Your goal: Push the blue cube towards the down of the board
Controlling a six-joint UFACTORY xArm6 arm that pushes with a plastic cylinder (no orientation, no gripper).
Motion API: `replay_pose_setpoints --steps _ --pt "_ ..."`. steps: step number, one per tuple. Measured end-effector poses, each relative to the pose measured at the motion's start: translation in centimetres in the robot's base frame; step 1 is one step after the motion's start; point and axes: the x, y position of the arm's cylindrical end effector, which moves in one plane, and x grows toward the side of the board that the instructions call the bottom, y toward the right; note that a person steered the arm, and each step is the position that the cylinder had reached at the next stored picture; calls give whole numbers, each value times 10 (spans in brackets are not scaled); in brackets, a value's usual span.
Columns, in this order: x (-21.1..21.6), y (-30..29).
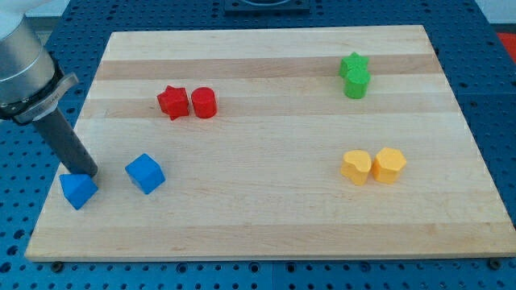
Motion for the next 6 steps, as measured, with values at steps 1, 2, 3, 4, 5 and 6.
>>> replay_pose_setpoints --steps 1,2,3,4,5,6 --pt "11 -2" --pt "33 -4" --pt "26 -5" --pt "-25 -3" --pt "-44 34" --pt "-36 83"
